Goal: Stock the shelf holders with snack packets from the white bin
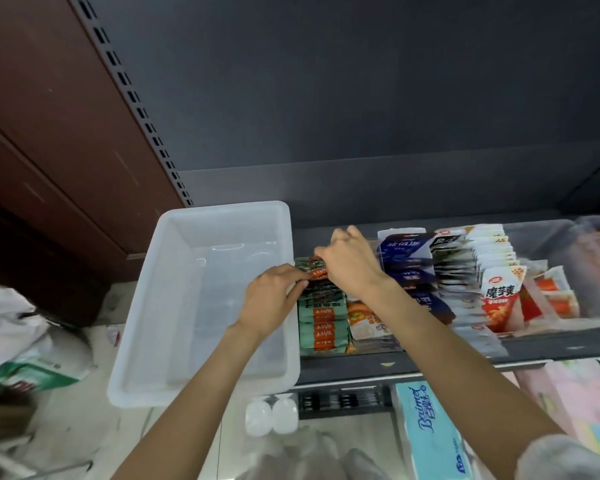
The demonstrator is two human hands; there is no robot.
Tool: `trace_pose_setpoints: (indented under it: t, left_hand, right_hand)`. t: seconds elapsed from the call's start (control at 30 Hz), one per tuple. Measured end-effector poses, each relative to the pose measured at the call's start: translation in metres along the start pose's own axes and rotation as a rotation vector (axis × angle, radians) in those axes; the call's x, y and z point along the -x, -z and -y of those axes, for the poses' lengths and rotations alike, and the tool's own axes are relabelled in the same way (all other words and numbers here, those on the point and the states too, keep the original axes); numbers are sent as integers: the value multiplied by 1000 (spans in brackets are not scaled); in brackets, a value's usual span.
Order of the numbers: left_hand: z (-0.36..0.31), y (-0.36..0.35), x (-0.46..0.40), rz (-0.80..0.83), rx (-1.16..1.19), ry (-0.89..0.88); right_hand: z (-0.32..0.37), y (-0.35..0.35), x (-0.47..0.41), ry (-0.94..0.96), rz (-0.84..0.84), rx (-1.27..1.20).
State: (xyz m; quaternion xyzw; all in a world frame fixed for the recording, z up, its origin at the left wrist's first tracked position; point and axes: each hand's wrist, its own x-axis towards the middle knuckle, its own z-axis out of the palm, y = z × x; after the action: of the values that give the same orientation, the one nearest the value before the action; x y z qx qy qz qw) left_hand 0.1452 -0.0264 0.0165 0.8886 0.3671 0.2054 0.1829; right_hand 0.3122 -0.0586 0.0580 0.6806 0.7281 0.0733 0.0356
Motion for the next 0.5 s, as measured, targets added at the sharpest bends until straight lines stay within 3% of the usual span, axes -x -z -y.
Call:
trace_pose_setpoints:
  t: [0.1,0.3,0.43,0.5]
  left_hand:
    - [-7,4,1,28,-9,40]
    - [-54,48,-9,-28,189,-18]
    - [-97,70,-17,109,697,7]
    - [-114,68,-25,193,843,10]
  right_hand:
    - [-1,-6,5,-8,-64,-113]
    - [-1,-6,70,-388,-569,-601]
    - [-19,8,135,-586,-635,-686]
    - [-38,10,160,-684,-622,-704]
